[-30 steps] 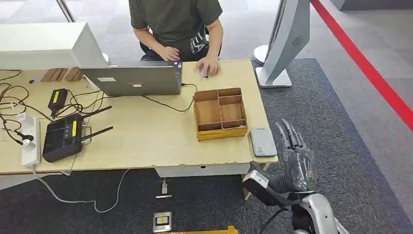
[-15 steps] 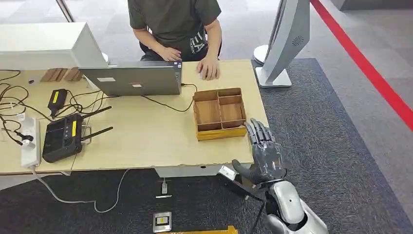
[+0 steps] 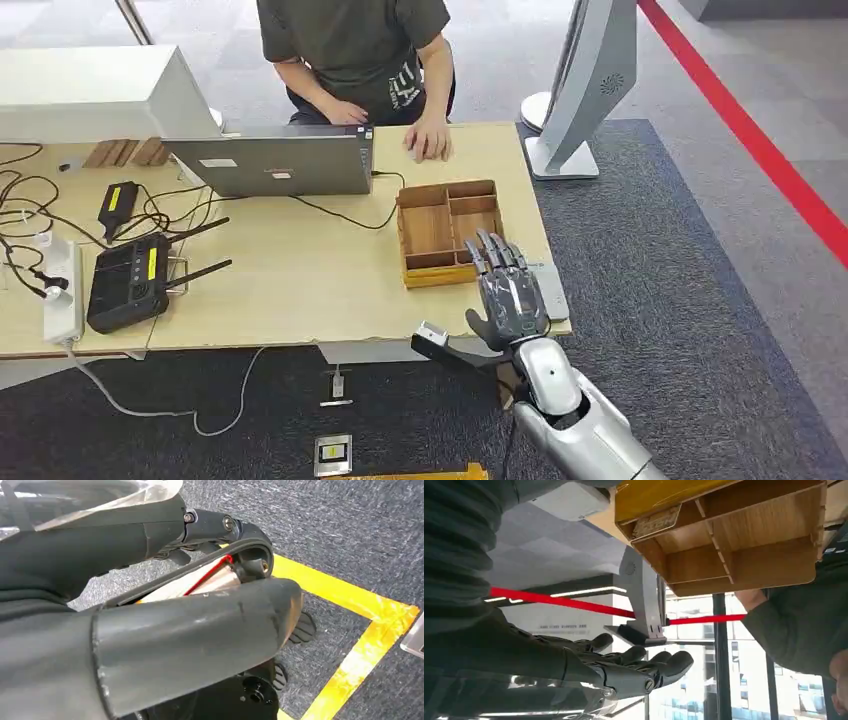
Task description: Pass the card to the sensor for recognition and then transmit it.
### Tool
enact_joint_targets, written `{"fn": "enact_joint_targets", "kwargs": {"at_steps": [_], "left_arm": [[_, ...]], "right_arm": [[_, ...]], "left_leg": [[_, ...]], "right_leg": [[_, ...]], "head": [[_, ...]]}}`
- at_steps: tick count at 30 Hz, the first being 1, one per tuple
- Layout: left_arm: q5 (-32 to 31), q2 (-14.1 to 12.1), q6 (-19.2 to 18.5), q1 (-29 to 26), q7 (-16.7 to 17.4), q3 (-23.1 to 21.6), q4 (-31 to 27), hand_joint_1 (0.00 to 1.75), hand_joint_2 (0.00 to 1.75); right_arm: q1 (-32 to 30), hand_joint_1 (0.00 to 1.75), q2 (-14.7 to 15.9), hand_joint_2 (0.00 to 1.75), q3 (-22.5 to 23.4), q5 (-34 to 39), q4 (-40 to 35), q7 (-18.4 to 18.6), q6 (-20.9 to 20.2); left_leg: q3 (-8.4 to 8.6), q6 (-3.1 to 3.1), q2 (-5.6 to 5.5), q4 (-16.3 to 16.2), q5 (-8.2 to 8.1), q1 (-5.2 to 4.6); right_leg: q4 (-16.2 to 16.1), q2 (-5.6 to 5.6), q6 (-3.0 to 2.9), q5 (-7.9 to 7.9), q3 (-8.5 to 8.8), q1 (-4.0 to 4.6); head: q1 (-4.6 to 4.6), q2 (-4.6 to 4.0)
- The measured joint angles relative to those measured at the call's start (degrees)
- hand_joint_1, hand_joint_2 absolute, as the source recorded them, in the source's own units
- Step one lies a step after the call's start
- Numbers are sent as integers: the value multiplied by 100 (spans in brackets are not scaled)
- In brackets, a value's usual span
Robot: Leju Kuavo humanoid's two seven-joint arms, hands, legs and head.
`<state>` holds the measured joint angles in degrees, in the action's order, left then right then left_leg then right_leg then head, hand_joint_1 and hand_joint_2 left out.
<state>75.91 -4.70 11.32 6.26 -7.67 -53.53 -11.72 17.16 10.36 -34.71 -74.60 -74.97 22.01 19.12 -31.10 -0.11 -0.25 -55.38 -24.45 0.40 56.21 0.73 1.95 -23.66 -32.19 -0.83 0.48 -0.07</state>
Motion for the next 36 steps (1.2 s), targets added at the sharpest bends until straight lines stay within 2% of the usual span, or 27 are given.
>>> {"fn": "enact_joint_targets", "kwargs": {"at_steps": [16,23,36], "left_arm": [[-85,-37,-68,-2,-7,-2,2,0,0],[-192,-66,-118,-3,92,-20,2,0,0],[-271,-103,-203,0,72,-135,2,0,0]], "right_arm": [[265,0,-177,175,-122,59,570,22,-13],[379,0,-251,175,-173,35,863,61,-46],[887,0,-452,175,-227,-59,1809,50,144]], "left_leg": [[-1,0,1,0,0,0],[0,0,1,0,0,0],[0,0,1,-1,1,0]], "right_leg": [[-1,0,0,0,0,0],[-1,0,0,0,-1,0],[0,0,0,2,-1,0]], "head": [[0,0],[0,0],[0,0]]}}
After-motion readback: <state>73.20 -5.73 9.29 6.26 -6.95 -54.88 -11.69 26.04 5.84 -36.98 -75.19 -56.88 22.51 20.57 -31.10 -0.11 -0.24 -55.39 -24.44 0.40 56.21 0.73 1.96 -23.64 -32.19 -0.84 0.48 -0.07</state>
